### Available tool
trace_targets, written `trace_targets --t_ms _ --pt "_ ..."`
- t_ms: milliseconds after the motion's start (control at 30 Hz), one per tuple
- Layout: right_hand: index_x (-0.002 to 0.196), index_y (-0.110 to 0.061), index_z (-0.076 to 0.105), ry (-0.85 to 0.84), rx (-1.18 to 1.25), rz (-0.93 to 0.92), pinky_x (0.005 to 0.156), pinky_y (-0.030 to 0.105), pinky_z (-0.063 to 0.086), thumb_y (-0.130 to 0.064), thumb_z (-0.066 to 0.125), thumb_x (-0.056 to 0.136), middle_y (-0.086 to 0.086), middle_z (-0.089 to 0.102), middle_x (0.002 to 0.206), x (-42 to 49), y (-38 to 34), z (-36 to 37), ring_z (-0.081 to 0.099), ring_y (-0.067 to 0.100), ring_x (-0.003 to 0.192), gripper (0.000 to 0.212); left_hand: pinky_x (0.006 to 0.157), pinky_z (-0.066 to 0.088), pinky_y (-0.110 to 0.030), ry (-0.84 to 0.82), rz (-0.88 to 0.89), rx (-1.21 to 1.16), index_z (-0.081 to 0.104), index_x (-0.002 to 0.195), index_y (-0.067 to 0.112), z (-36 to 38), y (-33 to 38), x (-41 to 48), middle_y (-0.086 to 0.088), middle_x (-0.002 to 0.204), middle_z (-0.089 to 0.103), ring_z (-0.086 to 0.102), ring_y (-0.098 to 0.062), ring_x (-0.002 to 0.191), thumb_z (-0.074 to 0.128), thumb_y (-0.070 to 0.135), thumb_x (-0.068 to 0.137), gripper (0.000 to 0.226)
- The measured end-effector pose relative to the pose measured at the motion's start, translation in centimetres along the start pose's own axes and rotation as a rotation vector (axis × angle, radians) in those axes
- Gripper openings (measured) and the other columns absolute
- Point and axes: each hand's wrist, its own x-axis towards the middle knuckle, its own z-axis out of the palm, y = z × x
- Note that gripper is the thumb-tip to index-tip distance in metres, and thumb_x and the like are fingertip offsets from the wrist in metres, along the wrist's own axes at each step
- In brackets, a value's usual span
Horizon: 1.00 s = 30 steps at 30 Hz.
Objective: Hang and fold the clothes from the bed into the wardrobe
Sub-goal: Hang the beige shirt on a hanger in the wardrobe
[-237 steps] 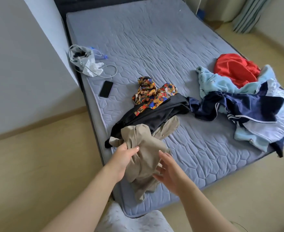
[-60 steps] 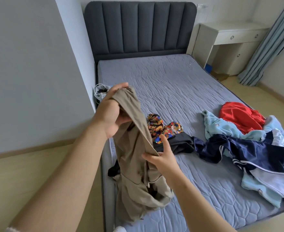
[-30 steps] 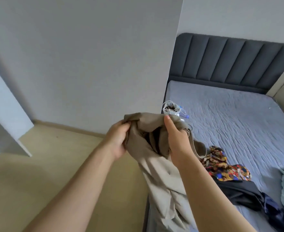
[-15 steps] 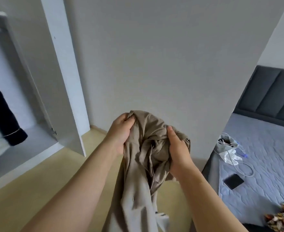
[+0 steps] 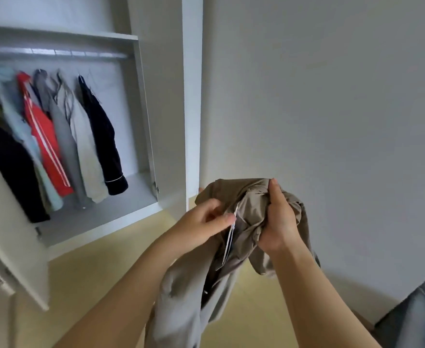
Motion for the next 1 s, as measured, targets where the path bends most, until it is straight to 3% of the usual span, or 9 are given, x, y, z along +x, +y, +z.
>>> trace_targets --t_ms 133,200,333,500,667,733,800,933,1000 --pt "0.12 0.001 0.059 -0.016 -0.066 0.024 0.1 0.047 0.043 -0.048 0.038 0.096 0.021 0.064 0.116 2.3 0.7 0.9 0.061 0.033 0.109 0.059 0.055 0.032 -0.013 0.043 -0.029 0.043 0.048 0.067 0.028 -1.3 -2.0 0.6 0.016 0.06 0.041 0.04 -0.004 0.059 0.059 0.035 0.088 0.025" --pt "0.116 0.001 0.061 -0.016 -0.093 0.037 0.098 0.046 0.045 -0.048 0.038 0.096 0.02 0.066 0.114 3.5 1.1 1.0 0.063 0.032 0.107 0.058 0.065 0.039 -0.018 0.109 -0.073 0.051 0.053 0.077 0.027 -2.2 -2.7 1.3 0.009 0.071 0.05 0.048 -0.009 0.068 0.055 0.026 0.092 0.015" --pt "0.099 -0.005 0.067 0.047 -0.192 0.031 0.085 0.039 0.053 -0.049 0.043 0.094 0.014 0.073 0.097 6.7 1.5 0.8 0.07 0.025 0.091 0.05 0.076 0.045 -0.038 0.316 -0.231 -0.216 0.052 0.088 0.017 -3.0 -3.8 3.8 -0.009 0.082 0.05 0.05 -0.02 0.078 0.047 0.025 0.096 0.012" --pt "0.11 -0.009 0.065 0.038 -0.266 0.104 0.095 0.041 0.049 -0.055 0.045 0.09 0.013 0.07 0.107 12.6 0.1 0.5 0.065 0.026 0.101 0.054 0.07 0.048 -0.029 0.544 -0.318 -0.541 0.053 0.088 0.009 -3.7 -4.9 9.8 -0.007 0.085 0.063 0.06 -0.019 0.076 0.045 0.021 0.098 0.017" --pt "0.108 -0.008 0.066 -0.024 -0.316 0.148 0.091 0.042 0.051 -0.052 0.044 0.092 0.013 0.072 0.101 20.1 -2.6 0.6 0.067 0.027 0.097 0.052 0.065 0.052 -0.033 0.671 -0.394 -0.867 0.062 0.089 0.016 -5.9 -5.6 17.0 -0.006 0.077 0.07 0.065 -0.022 0.072 0.045 0.019 0.097 0.018" --pt "0.1 -0.005 0.068 -0.005 -0.35 0.144 0.077 0.037 0.055 -0.048 0.045 0.094 0.012 0.074 0.089 23.4 -3.9 0.9 0.071 0.023 0.082 0.049 0.064 0.05 -0.033 0.742 -0.404 -0.934 0.062 0.089 0.016 -6.9 -6.0 19.7 -0.007 0.08 0.068 0.064 -0.023 0.072 0.045 0.02 0.098 0.02" --pt "0.087 -0.006 0.065 0.082 -0.393 0.123 0.06 0.03 0.052 -0.045 0.05 0.093 0.008 0.073 0.069 26.9 -5.0 1.4 0.071 0.019 0.063 0.042 0.06 0.049 -0.032 0.841 -0.402 -0.953 0.061 0.092 0.015 -8.2 -6.5 21.9 -0.008 0.082 0.067 0.063 -0.022 0.072 0.045 0.021 0.098 0.018" --pt "0.088 -0.007 0.062 0.078 -0.416 0.17 0.073 0.036 0.055 -0.045 0.054 0.091 0.01 0.071 0.084 32.8 -4.0 3.3 0.067 0.026 0.082 0.039 0.053 0.046 -0.027 1.038 -0.385 -0.843 0.058 0.095 0.015 -11.2 -7.9 24.2 -0.007 0.084 0.062 0.06 -0.019 0.071 0.046 0.022 0.097 0.014" --pt "0.079 -0.011 0.061 0.041 -0.42 0.215 0.062 0.03 0.051 -0.044 0.054 0.091 0.004 0.069 0.07 35.0 -2.3 4.6 0.064 0.021 0.072 0.035 0.055 0.045 -0.027 1.098 -0.397 -0.793 0.058 0.09 0.017 -12.8 -8.9 24.4 -0.007 0.085 0.062 0.059 -0.019 0.072 0.047 0.022 0.097 0.014"
